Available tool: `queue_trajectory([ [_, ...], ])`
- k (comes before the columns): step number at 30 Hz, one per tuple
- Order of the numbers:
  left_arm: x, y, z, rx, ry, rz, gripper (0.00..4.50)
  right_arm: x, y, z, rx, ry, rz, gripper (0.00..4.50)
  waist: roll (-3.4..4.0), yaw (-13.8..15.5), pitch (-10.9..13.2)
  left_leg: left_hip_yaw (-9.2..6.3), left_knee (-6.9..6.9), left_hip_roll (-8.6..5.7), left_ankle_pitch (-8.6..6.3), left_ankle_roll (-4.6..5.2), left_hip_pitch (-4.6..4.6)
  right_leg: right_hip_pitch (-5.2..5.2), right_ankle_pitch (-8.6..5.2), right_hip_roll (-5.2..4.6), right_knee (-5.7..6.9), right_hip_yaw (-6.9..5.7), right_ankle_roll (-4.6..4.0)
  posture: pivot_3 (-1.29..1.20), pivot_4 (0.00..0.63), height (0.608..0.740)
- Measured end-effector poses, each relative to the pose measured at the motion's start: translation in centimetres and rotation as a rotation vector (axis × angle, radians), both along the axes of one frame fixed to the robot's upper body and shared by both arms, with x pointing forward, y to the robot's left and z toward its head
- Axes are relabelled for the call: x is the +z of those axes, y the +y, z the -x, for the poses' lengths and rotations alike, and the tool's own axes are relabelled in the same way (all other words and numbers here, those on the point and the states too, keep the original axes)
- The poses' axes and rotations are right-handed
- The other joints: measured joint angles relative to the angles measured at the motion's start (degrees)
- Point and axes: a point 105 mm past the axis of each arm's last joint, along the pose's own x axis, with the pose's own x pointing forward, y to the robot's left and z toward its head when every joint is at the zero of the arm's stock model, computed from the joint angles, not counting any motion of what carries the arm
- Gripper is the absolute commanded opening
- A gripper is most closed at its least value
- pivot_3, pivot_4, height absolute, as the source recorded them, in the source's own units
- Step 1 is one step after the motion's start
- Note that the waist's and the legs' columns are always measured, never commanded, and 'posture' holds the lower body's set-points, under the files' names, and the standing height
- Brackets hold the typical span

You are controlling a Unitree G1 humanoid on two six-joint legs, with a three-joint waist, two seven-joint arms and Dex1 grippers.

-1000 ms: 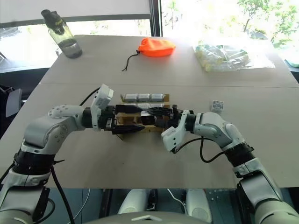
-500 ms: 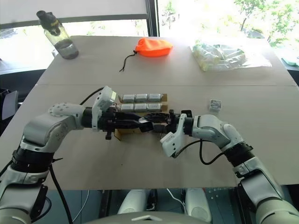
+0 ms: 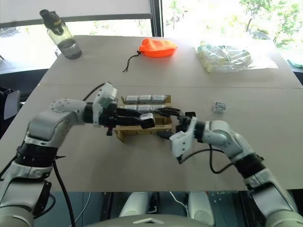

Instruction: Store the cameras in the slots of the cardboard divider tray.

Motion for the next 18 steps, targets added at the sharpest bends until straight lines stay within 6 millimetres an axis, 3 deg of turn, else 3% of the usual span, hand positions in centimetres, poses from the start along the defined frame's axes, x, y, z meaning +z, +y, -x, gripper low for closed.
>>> queue_trajectory([
  [3, 0.7, 1.0, -0.2, 0.006, -0.063, -0.002, 0.68, -1.2, -2.0, 1.3, -0.065, 0.264, -0.109, 4.37, -0.01, -0.1, 0.0, 0.01, 0.0, 0.02, 0.0, 0.0, 0.05, 0.01, 0.0, 0.01, 0.04, 0.02, 0.0, 0.0, 0.15, 0.726],
  [8, 0.5, 2.1, 0.3, -0.015, -0.079, -0.007, 0.68, -1.3, -4.6, 3.6, -0.112, 0.682, -0.358, 4.37, -0.02, -0.3, 0.0, -0.01, 0.04, 0.07, -0.01, 0.03, 0.11, 0.06, 0.0, 0.03, 0.06, 0.04, 0.0, 0.0, 0.15, 0.726],
  [11, -0.4, 2.5, 0.7, -0.025, -0.073, -0.028, 0.68, -1.1, -6.2, 4.6, -0.098, 0.821, -0.462, 4.37, -0.05, 0.0, 0.0, -0.05, 0.04, 0.07, -0.04, 0.08, 0.16, 0.14, 0.0, 0.04, 0.04, 0.02, 0.0, 0.0, 0.15, 0.726],
  [18, -0.7, 3.1, 0.9, -0.065, -0.111, -0.041, 0.68, -1.1, -8.0, 5.4, -0.073, 0.899, -0.565, 4.37, -0.08, 0.8, 0.0, -0.02, 0.04, 0.07, -0.08, 0.14, 0.14, 0.12, 0.0, 0.07, 0.02, 0.01, 0.0, 0.0, 0.15, 0.726],
])
